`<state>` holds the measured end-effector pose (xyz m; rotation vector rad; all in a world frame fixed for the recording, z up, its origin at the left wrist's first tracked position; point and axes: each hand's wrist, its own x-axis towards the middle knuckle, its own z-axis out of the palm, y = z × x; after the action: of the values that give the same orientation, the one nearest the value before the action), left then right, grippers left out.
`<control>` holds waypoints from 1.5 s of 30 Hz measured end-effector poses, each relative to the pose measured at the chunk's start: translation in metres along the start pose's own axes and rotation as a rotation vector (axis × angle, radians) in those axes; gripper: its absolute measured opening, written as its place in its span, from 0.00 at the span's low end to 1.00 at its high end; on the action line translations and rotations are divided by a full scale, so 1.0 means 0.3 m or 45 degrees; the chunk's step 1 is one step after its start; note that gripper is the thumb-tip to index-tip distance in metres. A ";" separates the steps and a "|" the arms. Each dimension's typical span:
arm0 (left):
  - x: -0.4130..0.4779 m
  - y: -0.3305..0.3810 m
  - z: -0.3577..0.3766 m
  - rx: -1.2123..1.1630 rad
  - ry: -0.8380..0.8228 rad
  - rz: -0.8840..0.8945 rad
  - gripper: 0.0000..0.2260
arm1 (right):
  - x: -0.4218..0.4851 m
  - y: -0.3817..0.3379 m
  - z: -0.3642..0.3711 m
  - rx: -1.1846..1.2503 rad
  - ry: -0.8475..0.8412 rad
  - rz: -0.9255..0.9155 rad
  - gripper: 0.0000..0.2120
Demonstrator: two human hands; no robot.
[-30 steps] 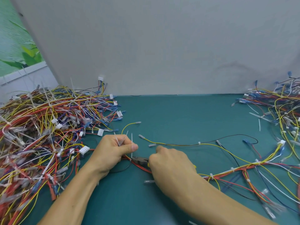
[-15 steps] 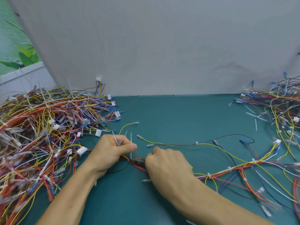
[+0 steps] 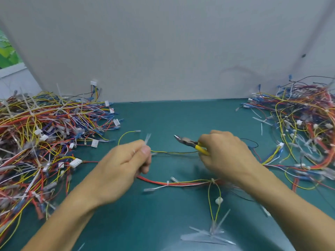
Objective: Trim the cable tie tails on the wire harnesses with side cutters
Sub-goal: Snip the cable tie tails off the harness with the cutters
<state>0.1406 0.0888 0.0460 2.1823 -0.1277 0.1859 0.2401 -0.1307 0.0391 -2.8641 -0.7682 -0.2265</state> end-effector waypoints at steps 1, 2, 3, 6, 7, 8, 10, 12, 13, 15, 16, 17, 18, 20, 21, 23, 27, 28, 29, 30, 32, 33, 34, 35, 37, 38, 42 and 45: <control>-0.022 0.023 0.035 0.125 -0.082 0.046 0.14 | -0.015 0.034 -0.005 0.013 -0.001 0.017 0.04; -0.043 0.050 0.074 0.239 -0.147 0.076 0.12 | -0.030 0.065 -0.009 0.026 -0.002 0.034 0.04; -0.063 0.072 0.117 0.352 -0.188 0.102 0.11 | -0.045 0.091 -0.013 0.039 -0.005 0.052 0.06; -0.111 0.114 0.252 0.690 -0.308 0.072 0.05 | -0.088 0.141 -0.017 0.077 -0.029 0.100 0.11; -0.127 0.132 0.294 0.781 -0.355 0.042 0.02 | -0.102 0.149 -0.017 0.089 -0.041 0.117 0.12; -0.142 0.146 0.331 0.862 -0.365 0.064 0.04 | -0.114 0.154 -0.016 0.097 -0.051 0.129 0.11; -0.166 0.151 0.369 1.071 -0.368 0.139 0.14 | -0.135 0.159 -0.011 0.101 -0.065 0.133 0.08; -0.181 0.146 0.384 1.123 -0.292 0.240 0.17 | -0.150 0.161 -0.007 0.126 -0.085 0.130 0.06; -0.186 0.137 0.394 1.150 -0.252 0.294 0.17 | -0.154 0.162 -0.007 0.144 -0.094 0.123 0.06; -0.191 0.130 0.400 1.176 -0.198 0.395 0.13 | -0.156 0.172 -0.013 0.165 -0.128 0.104 0.05; -0.192 0.127 0.396 1.166 -0.141 0.412 0.09 | -0.157 0.177 -0.017 0.174 -0.156 0.088 0.05; -0.188 0.125 0.392 1.149 -0.077 0.423 0.06 | -0.159 0.182 -0.021 0.185 -0.185 0.065 0.05; -0.185 0.119 0.390 1.137 -0.042 0.423 0.06 | -0.162 0.188 -0.024 0.193 -0.217 0.038 0.04; -0.184 0.117 0.390 1.108 -0.060 0.395 0.08 | -0.170 0.191 -0.025 0.203 -0.287 -0.039 0.05; -0.184 0.118 0.393 1.126 -0.082 0.394 0.09 | -0.174 0.189 -0.022 0.206 -0.324 -0.077 0.06; -0.190 0.112 0.402 1.130 -0.098 0.442 0.09 | -0.175 0.179 -0.011 0.208 -0.355 -0.118 0.07; -0.197 0.094 0.404 1.076 -0.113 0.503 0.13 | -0.162 0.162 0.029 0.210 -0.243 -0.110 0.04; -0.182 0.091 0.392 1.059 -0.091 0.498 0.15 | -0.158 0.159 0.040 0.201 -0.215 -0.111 0.04; -0.161 0.093 0.376 1.039 -0.057 0.483 0.16 | -0.155 0.156 0.050 0.193 -0.189 -0.117 0.04; -0.138 0.091 0.358 1.000 -0.022 0.455 0.16 | -0.151 0.153 0.057 0.194 -0.169 -0.119 0.04; -0.089 0.104 0.311 0.935 0.024 0.328 0.12 | -0.144 0.147 0.064 0.232 -0.118 -0.119 0.05; -0.067 0.113 0.291 0.922 0.023 0.233 0.11 | -0.141 0.144 0.065 0.250 -0.085 -0.120 0.06; -0.048 0.114 0.279 0.901 0.023 0.136 0.11 | -0.137 0.140 0.064 0.260 -0.052 -0.119 0.06; -0.035 0.111 0.275 0.811 0.038 0.044 0.12 | -0.135 0.136 0.061 0.264 -0.014 -0.115 0.07; -0.015 0.108 0.286 0.265 -0.013 -0.282 0.15 | -0.128 0.128 0.048 0.289 0.064 -0.110 0.07; -0.006 0.118 0.291 -0.223 -0.044 -0.510 0.16 | -0.125 0.123 0.037 0.321 0.102 -0.113 0.08; 0.055 0.091 0.318 -1.286 0.035 -0.975 0.21 | -0.117 0.096 -0.001 0.435 0.201 -0.143 0.09; 0.102 0.083 0.313 -1.336 0.232 -0.953 0.16 | -0.119 0.080 -0.012 0.530 0.249 -0.164 0.10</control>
<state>0.1747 -0.0027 0.0177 1.0476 0.5720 -0.1046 0.2213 -0.1692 0.0328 -2.3667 -0.8467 -0.3157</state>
